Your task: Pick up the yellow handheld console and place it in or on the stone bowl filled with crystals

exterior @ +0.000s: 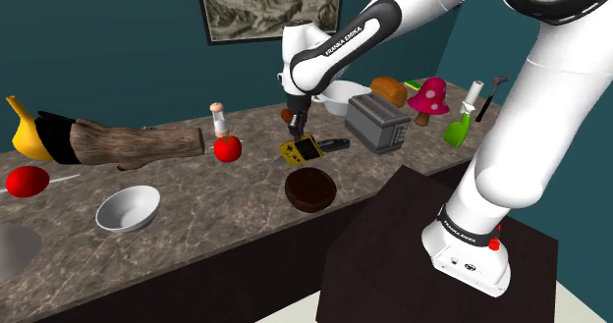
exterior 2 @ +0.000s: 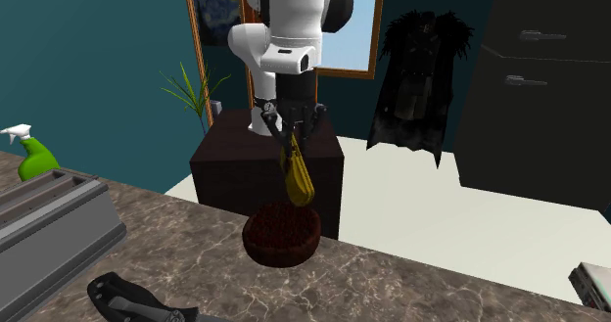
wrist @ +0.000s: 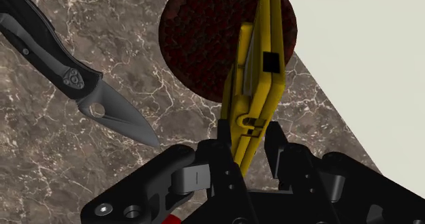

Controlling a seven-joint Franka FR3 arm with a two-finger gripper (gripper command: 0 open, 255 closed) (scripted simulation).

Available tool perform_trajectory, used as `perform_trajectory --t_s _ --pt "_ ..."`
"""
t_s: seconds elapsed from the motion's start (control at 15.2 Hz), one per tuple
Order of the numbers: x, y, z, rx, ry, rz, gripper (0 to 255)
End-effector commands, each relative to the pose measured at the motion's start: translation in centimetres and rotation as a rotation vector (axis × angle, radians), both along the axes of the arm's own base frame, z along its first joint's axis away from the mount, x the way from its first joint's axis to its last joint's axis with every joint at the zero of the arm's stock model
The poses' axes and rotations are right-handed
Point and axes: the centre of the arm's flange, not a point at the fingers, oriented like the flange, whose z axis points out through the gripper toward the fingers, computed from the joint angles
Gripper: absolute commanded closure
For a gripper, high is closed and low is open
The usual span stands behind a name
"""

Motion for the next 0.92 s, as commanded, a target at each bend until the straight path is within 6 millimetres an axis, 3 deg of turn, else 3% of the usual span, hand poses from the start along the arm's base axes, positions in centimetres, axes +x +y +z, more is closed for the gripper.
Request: perform_trajectory --t_s 0.0,0.86 --pt "-0.3 -0.3 -0.9 0.0 0.0 0.001 255" --pt "-0.3 -0.3 -7.8 0.0 0.0 0.001 255"
